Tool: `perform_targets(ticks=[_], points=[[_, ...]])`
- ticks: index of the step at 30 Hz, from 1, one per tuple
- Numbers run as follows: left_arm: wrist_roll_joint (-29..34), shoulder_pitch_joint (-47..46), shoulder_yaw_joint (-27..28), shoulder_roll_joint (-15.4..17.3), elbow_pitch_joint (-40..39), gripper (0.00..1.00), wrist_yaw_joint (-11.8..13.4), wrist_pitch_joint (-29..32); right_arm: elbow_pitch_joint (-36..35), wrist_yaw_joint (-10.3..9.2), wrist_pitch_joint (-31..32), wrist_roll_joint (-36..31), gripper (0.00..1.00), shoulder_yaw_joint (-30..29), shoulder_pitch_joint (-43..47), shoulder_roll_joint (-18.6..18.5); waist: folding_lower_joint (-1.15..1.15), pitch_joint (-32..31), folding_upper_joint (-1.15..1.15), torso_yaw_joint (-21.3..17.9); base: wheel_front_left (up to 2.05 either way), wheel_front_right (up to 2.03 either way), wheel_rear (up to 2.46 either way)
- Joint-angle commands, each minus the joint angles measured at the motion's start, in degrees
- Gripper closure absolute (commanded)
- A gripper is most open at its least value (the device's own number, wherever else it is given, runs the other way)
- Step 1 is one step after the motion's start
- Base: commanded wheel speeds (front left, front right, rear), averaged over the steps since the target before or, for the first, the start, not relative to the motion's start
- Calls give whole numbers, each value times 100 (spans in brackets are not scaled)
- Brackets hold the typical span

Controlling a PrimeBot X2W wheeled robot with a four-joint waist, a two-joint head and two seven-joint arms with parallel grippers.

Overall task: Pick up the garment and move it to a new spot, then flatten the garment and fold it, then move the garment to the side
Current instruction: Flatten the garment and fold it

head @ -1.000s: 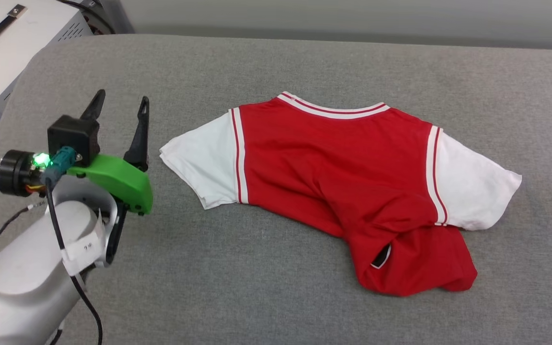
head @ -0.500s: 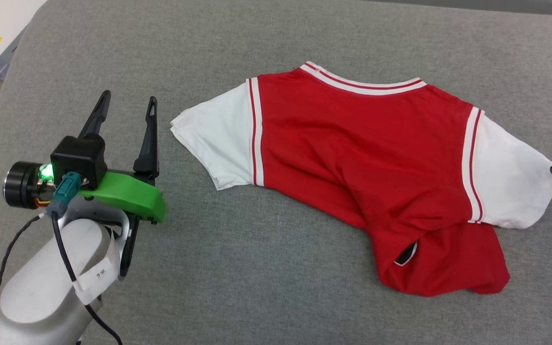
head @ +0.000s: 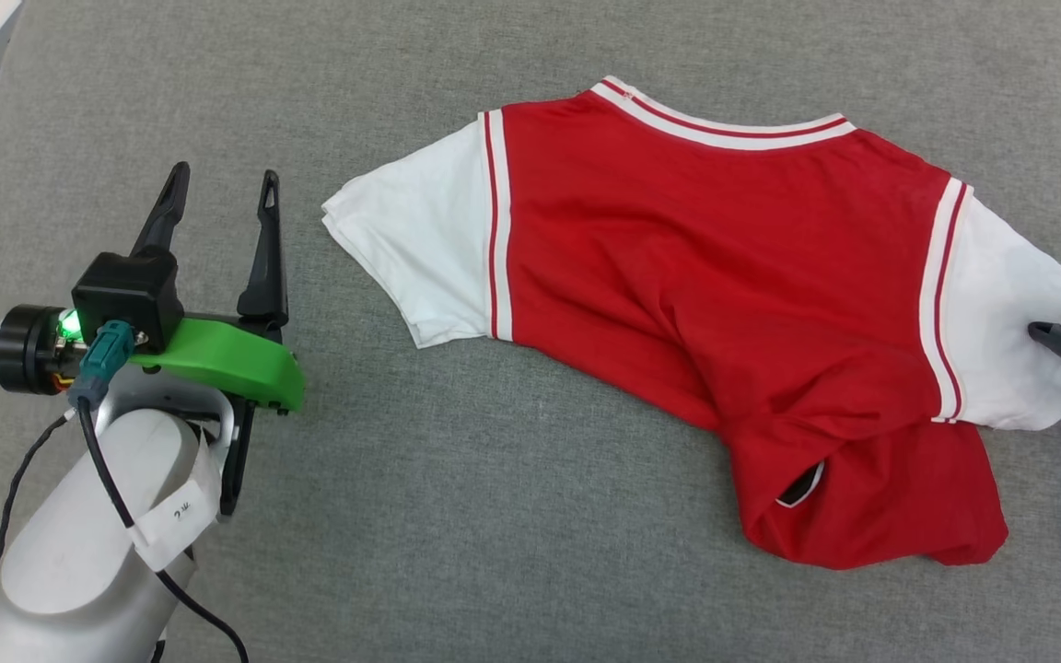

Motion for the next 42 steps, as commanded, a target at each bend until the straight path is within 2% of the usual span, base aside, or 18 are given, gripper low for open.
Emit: perform_targets(ticks=[1,7,13,19,25,28,32,36,42], points=[[108,83,57,-28,45,0,-47,-32,246,-5,-84,73,100,192,239,198,0,-31,34,-49,0,0,0],[179,61,195,4,333,0,-268,-32,237,-5,-884,179,100,36,-82,214,0,-288,34,-215,0,0,0],[161,-270,193,211,541,0,-590,110,-97,-5,-1363,320,100,66,-131,-120,0,-613,34,-352,0,0,0],[81,-956,67,447,644,0,-1117,730,-572,-5,-1636,456,100,10,106,-447,0,-731,34,-511,0,0,0],[-308,-1769,-151,514,861,0,-1847,1916,-1043,-5,-1751,450,100,-112,351,-526,0,-673,34,-708,0,0,0],[-516,-2198,-389,515,1061,0,-2122,2813,-1229,-5,-1759,394,100,-149,414,-503,0,-597,34,-808,0,0,0],[-869,-2702,-707,493,1289,0,-2294,4007,-1433,-5,-1740,326,100,-180,409,-450,0,-455,34,-927,0,0,0],[-1264,-3100,-983,509,1528,0,-2357,4996,-1591,-5,-1719,254,100,-189,342,-387,0,-287,34,-1038,0,0,0],[-1839,-3418,-1446,625,1693,0,-2375,6073,-1739,-5,-1690,202,100,-159,215,-311,0,-29,34,-1177,0,0,0]])
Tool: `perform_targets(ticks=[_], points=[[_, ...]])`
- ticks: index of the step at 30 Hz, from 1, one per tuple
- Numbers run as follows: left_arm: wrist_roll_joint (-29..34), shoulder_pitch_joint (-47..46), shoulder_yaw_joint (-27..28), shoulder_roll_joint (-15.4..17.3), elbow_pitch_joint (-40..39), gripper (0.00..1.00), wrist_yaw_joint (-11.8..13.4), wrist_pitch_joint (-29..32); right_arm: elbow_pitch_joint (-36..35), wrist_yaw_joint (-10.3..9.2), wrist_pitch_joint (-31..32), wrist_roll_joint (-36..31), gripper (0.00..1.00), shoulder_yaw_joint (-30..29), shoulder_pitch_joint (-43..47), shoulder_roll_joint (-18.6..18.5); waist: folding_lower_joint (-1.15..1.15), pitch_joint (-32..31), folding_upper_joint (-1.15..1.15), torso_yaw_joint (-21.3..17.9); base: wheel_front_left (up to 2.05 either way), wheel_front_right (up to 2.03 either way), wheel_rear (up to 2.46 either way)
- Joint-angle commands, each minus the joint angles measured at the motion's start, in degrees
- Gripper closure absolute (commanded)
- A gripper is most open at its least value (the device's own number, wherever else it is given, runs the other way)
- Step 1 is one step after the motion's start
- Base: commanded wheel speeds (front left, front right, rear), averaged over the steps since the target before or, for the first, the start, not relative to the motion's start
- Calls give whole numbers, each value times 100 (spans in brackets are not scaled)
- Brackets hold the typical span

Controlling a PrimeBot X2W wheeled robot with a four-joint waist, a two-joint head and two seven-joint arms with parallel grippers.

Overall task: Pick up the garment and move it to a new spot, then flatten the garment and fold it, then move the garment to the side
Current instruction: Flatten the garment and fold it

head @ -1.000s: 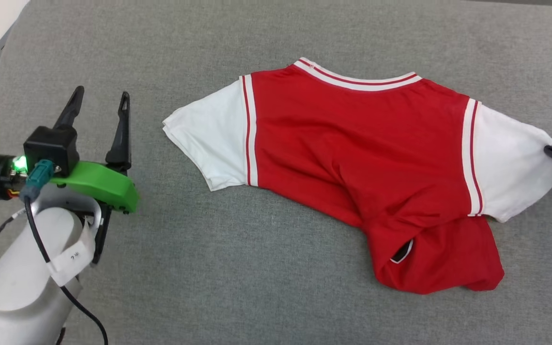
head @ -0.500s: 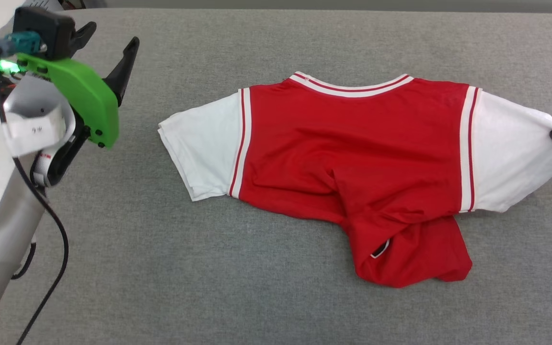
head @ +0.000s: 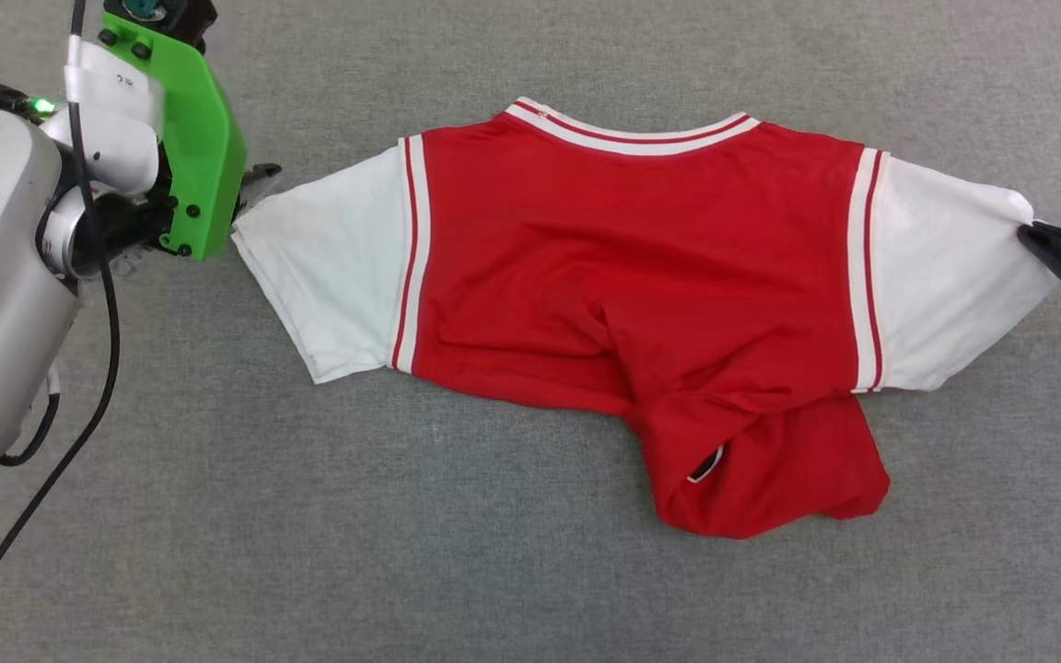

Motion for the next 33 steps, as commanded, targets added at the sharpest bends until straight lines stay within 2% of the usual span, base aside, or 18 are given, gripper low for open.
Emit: perform_targets(ticks=[1,15,16,17,21,26,33], points=[[-126,-126,-89,89,38,0,-13,109,-32,-4,1,-42,100,3,-115,34,0,178,33,-121,0,0,0],[-483,26,-1128,249,478,0,-15,441,11,-4,-61,-79,100,133,-414,110,0,604,33,-284,0,0,0],[-486,35,-1218,262,466,33,-15,444,21,-4,-68,-79,100,147,-430,115,0,611,33,-287,0,0,0],[-519,43,-1312,275,456,100,-15,444,38,-4,-80,-79,100,168,-449,125,0,611,33,-287,0,0,0],[-561,-45,-1536,310,452,100,-15,218,124,-4,-163,-89,100,271,-514,164,0,494,33,-245,0,0,0],[-423,-241,-1831,358,307,100,-15,-374,321,-4,-439,-153,100,322,-539,146,0,102,33,-116,0,0,0],[-300,-584,-2004,487,-136,100,-15,-1556,481,-4,-1002,-286,100,186,-555,17,0,-464,33,98,0,0,0]])
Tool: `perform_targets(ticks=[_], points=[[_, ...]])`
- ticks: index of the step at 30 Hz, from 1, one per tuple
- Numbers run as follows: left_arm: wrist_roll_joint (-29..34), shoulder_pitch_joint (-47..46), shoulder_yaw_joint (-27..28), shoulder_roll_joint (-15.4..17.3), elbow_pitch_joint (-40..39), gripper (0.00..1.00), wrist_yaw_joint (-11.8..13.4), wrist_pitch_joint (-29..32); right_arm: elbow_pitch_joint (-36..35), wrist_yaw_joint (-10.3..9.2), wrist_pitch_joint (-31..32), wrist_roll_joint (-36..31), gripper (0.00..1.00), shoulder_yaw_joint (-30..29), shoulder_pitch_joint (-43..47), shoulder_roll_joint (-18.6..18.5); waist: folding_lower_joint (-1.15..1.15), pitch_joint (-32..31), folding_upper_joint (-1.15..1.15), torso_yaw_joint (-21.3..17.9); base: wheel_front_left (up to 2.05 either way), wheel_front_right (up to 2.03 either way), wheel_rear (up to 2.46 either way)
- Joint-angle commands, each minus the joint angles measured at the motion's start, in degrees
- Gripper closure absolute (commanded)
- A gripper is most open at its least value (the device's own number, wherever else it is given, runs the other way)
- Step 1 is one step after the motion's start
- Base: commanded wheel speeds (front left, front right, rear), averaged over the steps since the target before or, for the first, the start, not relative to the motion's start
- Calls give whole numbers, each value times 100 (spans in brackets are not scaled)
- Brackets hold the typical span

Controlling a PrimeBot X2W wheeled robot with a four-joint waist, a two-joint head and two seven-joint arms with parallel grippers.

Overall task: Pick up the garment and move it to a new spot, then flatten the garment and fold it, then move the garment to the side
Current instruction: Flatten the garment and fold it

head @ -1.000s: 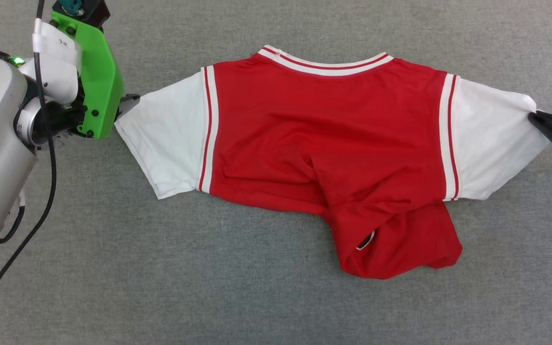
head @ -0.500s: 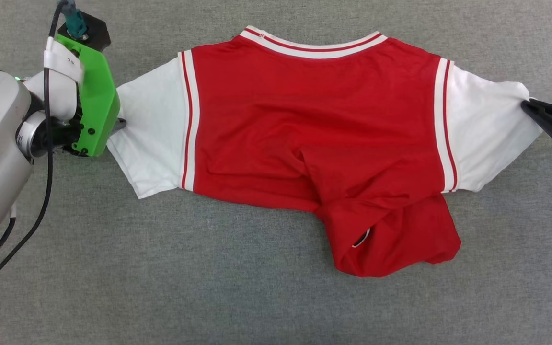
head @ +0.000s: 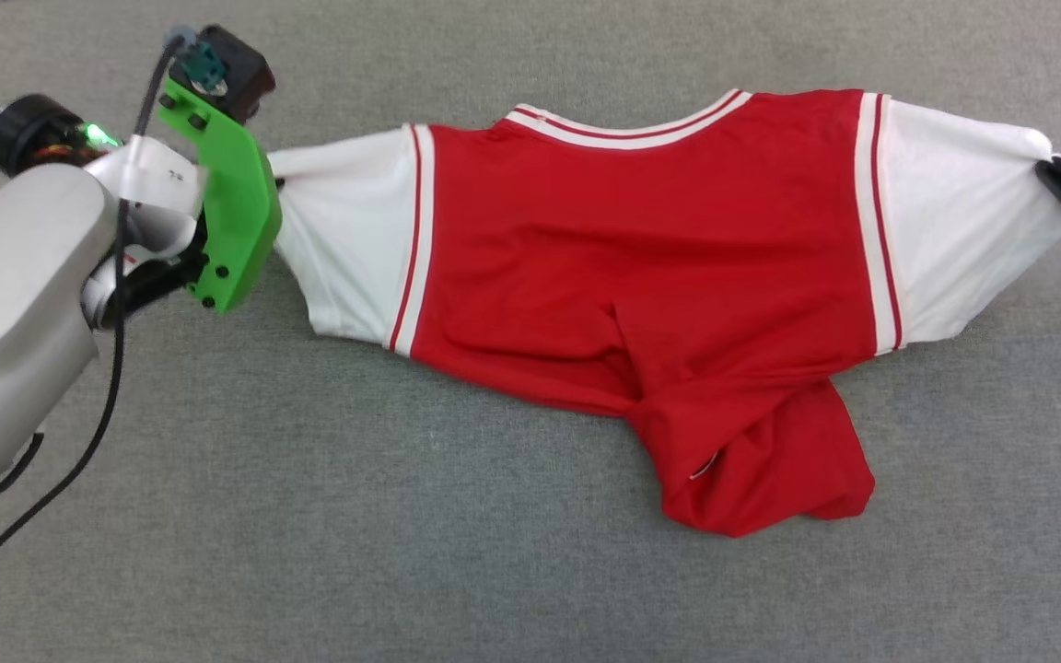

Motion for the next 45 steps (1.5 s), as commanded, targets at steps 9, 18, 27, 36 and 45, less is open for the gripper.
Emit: perform_targets(ticks=[9,18,27,36,45], points=[[364,-635,326,68,-120,100,2,-1413,56,-5,-633,-284,100,-233,-406,-124,0,-769,34,306,0,0,0],[659,-1316,683,-125,-204,100,175,-2052,158,-5,-900,-575,100,-381,-1223,-151,0,-944,34,353,0,0,0],[1071,-2394,827,-492,177,100,186,-2242,651,-5,-815,-1046,100,-17,-2875,128,0,-412,34,237,0,0,0],[1524,-3737,1024,-995,1109,100,167,-2828,1729,-5,-954,-1631,100,411,-4779,638,0,375,34,89,0,0,0],[1749,-4906,1239,-1254,1985,100,121,-3500,2826,-5,-1505,-2180,100,531,-6617,1124,0,952,34,8,0,0,0]])
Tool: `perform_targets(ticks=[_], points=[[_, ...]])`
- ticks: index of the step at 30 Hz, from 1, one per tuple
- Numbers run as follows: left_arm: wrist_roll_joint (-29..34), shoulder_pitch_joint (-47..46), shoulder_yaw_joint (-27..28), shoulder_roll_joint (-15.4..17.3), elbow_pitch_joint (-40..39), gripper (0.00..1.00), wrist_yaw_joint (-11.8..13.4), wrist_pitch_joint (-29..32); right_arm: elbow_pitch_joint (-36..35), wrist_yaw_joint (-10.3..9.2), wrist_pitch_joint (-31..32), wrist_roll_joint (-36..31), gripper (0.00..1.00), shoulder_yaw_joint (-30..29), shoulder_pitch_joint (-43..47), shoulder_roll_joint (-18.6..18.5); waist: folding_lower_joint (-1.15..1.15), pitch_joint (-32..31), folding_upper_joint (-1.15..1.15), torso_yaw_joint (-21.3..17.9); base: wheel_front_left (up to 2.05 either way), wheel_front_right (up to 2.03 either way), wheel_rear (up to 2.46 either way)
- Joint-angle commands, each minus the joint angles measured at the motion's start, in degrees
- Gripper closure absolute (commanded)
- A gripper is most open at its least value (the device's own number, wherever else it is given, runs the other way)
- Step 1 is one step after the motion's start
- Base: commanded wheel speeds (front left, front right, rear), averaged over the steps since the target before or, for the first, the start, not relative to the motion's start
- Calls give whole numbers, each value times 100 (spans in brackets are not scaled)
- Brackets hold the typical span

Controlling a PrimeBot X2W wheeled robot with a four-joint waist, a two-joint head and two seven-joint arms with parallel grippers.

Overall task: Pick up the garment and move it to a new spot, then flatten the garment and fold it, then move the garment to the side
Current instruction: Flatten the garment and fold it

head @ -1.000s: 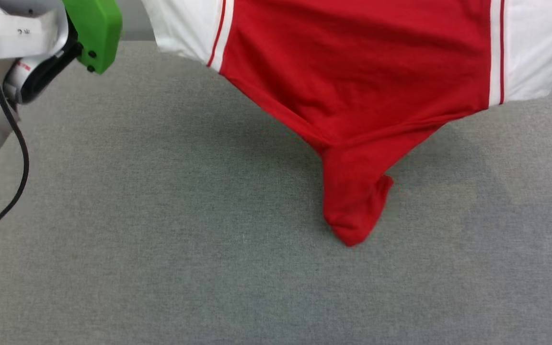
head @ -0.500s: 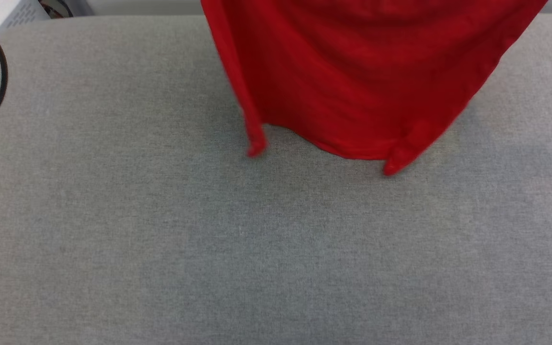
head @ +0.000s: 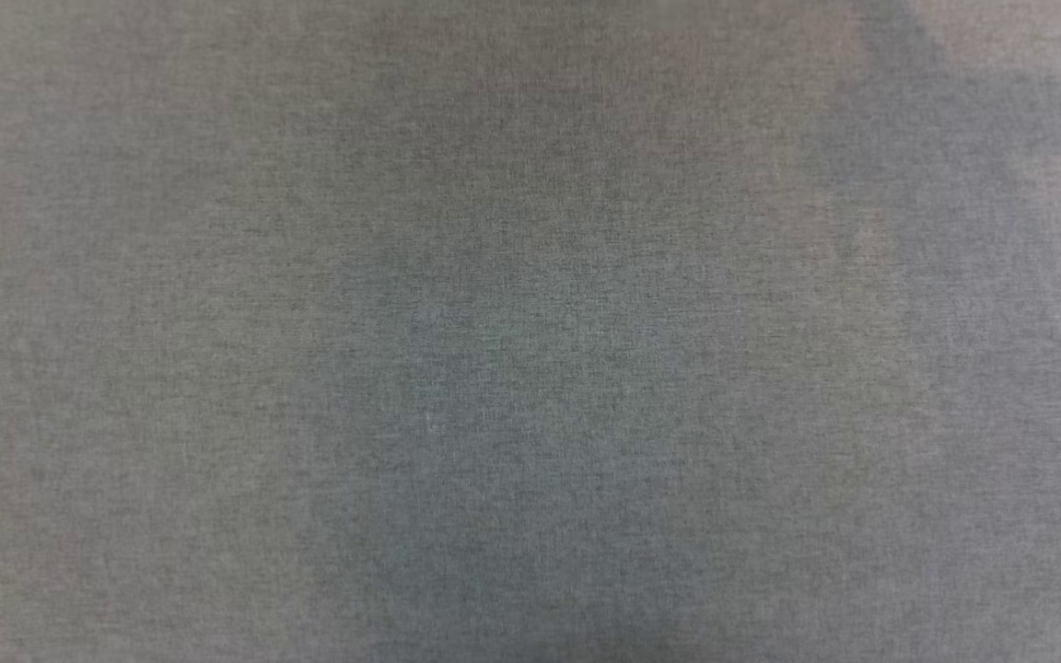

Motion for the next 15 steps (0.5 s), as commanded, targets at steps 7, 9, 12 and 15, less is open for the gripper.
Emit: perform_targets(ticks=[7,9,12,15], points=[[-24,-446,44,-215,575,100,-93,-367,838,-5,-496,-330,100,83,-840,303,0,491,34,-66,0,0,0],[-52,-433,14,-226,724,100,-112,-450,1042,-5,-539,-316,100,180,-878,389,0,527,34,-68,0,0,0],[-118,-304,-71,-235,941,100,-135,-507,1286,-5,-703,-244,100,284,-783,473,0,565,34,-66,0,0,0],[-268,-32,-130,-245,1120,100,-150,-616,1518,-5,-933,-128,100,385,-520,568,0,557,34,-60,0,0,0]])
